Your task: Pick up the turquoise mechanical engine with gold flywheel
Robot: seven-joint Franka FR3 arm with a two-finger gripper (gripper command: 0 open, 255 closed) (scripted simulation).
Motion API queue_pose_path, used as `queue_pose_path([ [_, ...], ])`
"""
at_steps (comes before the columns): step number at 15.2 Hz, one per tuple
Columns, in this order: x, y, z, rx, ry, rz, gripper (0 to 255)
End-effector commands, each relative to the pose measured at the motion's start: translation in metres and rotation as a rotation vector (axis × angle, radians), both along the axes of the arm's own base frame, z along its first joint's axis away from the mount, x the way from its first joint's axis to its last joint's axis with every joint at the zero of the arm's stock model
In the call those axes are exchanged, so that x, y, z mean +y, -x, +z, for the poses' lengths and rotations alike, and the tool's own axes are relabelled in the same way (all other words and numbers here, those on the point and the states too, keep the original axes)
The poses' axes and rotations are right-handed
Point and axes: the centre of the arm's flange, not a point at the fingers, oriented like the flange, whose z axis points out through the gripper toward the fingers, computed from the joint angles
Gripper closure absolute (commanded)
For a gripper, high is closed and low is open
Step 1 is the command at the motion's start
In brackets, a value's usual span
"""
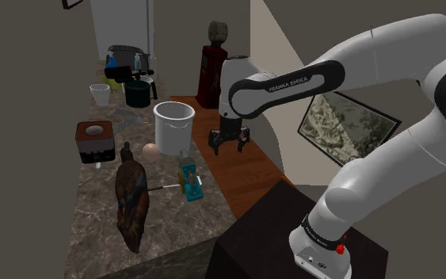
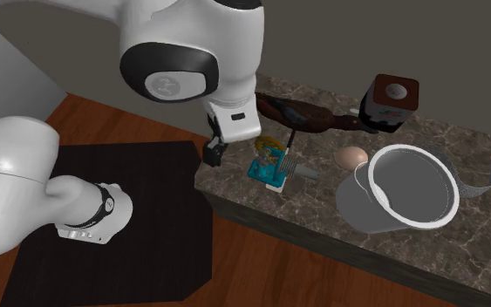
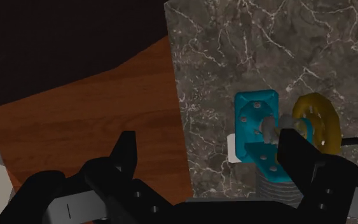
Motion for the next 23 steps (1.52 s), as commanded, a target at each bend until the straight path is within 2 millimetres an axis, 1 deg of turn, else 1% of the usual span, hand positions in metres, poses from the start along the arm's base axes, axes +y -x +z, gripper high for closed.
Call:
queue_pose_path([
  [1,0.011,-0.018,-0.017,-0.011,0.007,-0.050,0],
  [9,0.040,-0.090,-0.086,-0.050,0.043,-0.235,0],
  [16,0.052,-0.158,-0.145,-0.084,0.073,-0.397,0],
  [17,0.052,-0.164,-0.149,-0.087,0.076,-0.409,0],
  [23,0.052,-0.164,-0.181,-0.087,0.076,-0.409,0],
])
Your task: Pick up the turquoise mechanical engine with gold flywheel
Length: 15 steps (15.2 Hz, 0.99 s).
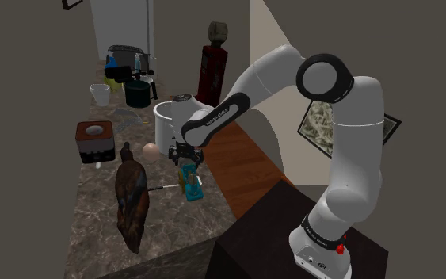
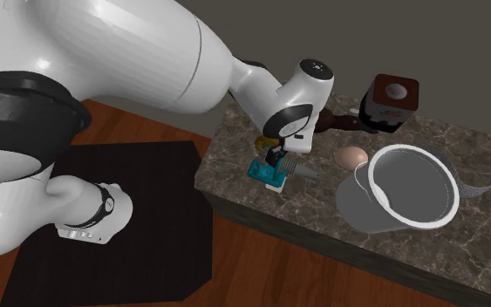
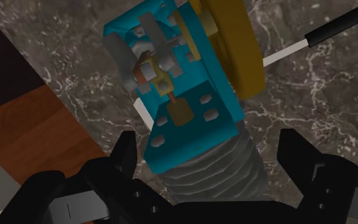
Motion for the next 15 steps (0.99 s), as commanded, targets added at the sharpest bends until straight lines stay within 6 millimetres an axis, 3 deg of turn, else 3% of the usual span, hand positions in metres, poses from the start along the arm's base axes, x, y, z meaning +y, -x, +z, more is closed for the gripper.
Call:
queue_pose_path([
  [1,0.000,0.001,-0.012,0.000,0.000,0.000,0],
  [3,0.000,0.001,-0.015,0.000,0.000,0.000,0],
  [4,0.001,0.001,-0.016,0.000,0.000,0.000,255],
  [13,0.000,0.001,-0.015,0.000,0.000,0.000,255],
  [15,0.000,0.001,-0.004,0.000,0.000,0.000,255],
])
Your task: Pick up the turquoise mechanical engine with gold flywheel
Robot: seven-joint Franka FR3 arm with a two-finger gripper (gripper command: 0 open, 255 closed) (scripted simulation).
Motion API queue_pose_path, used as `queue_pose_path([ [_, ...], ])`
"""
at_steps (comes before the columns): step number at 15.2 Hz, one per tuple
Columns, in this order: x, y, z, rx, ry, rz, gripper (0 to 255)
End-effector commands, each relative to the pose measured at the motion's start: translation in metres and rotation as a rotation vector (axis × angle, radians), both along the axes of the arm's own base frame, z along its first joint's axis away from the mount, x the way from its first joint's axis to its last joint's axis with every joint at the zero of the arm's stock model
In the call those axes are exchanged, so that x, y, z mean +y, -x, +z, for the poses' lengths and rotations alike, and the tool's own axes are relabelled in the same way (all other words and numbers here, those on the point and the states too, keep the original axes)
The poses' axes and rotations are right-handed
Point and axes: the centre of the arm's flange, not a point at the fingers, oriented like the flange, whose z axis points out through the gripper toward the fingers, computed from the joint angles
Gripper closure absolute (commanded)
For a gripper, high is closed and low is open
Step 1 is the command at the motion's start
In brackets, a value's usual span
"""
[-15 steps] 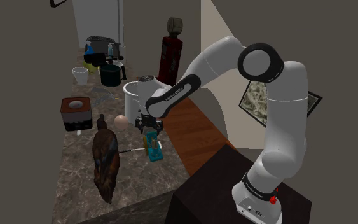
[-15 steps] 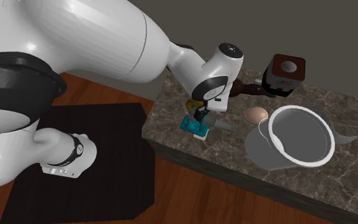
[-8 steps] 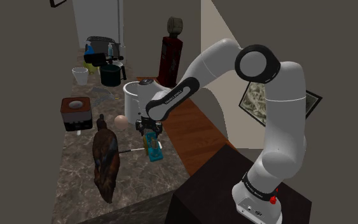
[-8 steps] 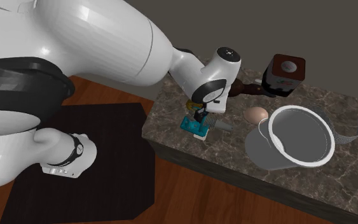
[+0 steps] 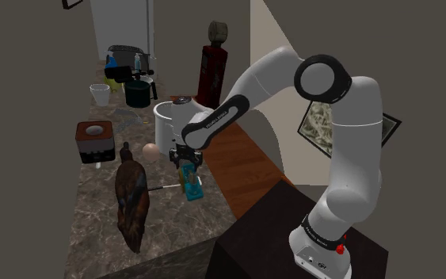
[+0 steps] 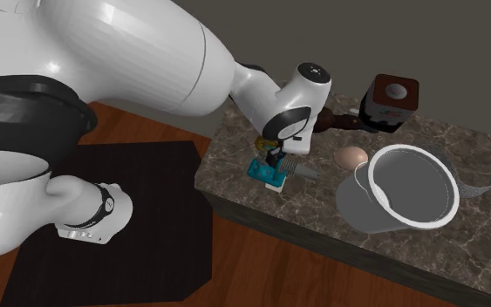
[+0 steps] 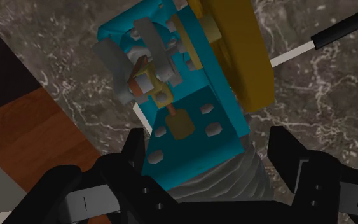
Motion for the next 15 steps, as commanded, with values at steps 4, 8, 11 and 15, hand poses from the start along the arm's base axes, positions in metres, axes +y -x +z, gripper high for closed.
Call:
queue_pose_path([
  [4,0.000,-0.001,0.026,-0.001,0.000,0.000,255],
  [8,0.000,-0.001,0.047,-0.001,0.000,0.000,255],
  [11,0.000,-0.001,0.063,-0.001,0.000,0.000,255],
  [15,0.000,-0.001,0.074,-0.001,0.000,0.000,255],
])
